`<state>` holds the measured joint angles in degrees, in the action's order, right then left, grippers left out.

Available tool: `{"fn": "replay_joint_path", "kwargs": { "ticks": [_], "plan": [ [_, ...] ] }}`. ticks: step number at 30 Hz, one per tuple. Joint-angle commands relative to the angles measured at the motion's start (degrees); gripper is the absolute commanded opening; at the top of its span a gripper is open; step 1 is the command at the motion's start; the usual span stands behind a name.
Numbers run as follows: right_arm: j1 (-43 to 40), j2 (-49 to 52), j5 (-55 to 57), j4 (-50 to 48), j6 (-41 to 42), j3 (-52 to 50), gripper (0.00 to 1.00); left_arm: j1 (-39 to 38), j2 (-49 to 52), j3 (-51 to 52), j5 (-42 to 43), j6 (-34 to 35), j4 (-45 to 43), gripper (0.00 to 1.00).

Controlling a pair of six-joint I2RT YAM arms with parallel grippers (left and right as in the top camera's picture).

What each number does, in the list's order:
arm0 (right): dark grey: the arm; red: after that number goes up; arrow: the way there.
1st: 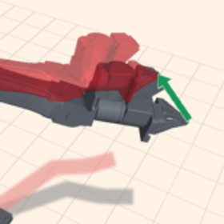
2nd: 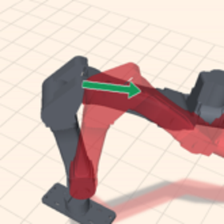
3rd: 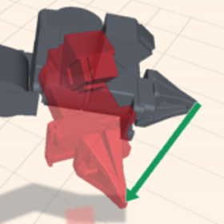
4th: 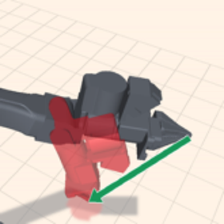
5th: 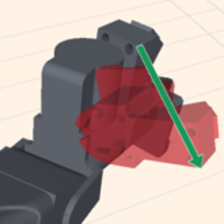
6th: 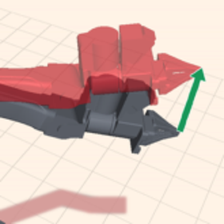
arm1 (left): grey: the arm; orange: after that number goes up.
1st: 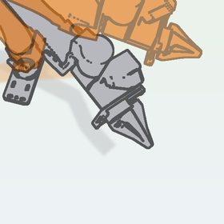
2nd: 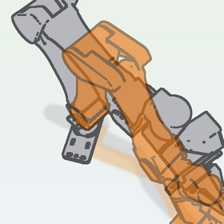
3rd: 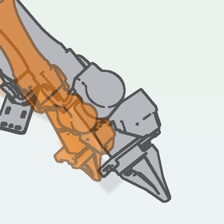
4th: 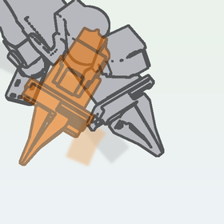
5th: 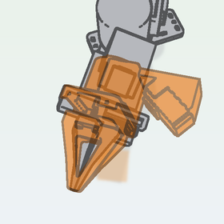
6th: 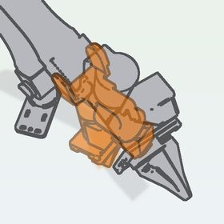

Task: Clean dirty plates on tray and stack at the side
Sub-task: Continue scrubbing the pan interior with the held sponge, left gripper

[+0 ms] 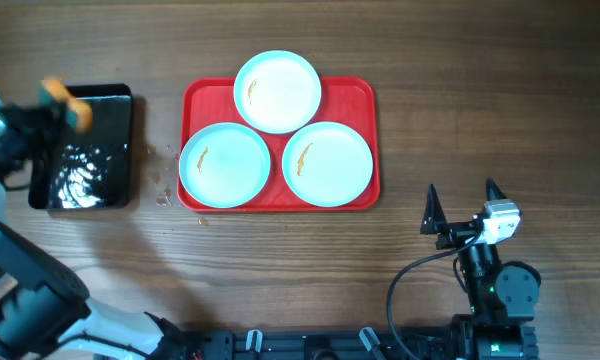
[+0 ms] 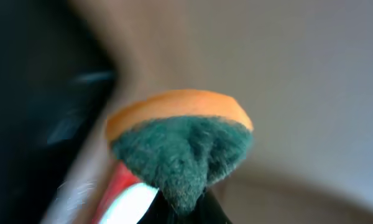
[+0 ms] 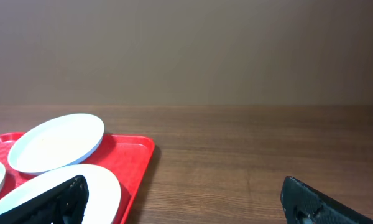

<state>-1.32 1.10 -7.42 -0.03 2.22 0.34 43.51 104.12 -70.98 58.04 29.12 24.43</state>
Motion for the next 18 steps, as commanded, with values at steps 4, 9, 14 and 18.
{"fn": "replay_joint_path", "kwargs": {
  "ticks": [4,9,14,18],
  "plan": [
    [-0.09,-0.46,0.63,-0.33,-0.70,-0.02,0.99,2.10,-1.60,-1.09,11.26,5.64,-1.25,0.04],
    [-0.09,-0.46,0.61,-0.33,-0.72,-0.02,1.00,1.88,-2.64,-1.25,20.06,-4.66,-15.10,0.04],
    [-0.09,-0.46,0.63,-0.33,-0.70,-0.02,1.00,0.70,-2.23,-1.22,-23.12,5.38,5.55,0.04],
    [-0.09,-0.46,0.61,-0.33,-0.70,-0.02,1.00,1.05,-2.45,-1.27,-7.19,5.64,2.69,0.04]
  ]
}}
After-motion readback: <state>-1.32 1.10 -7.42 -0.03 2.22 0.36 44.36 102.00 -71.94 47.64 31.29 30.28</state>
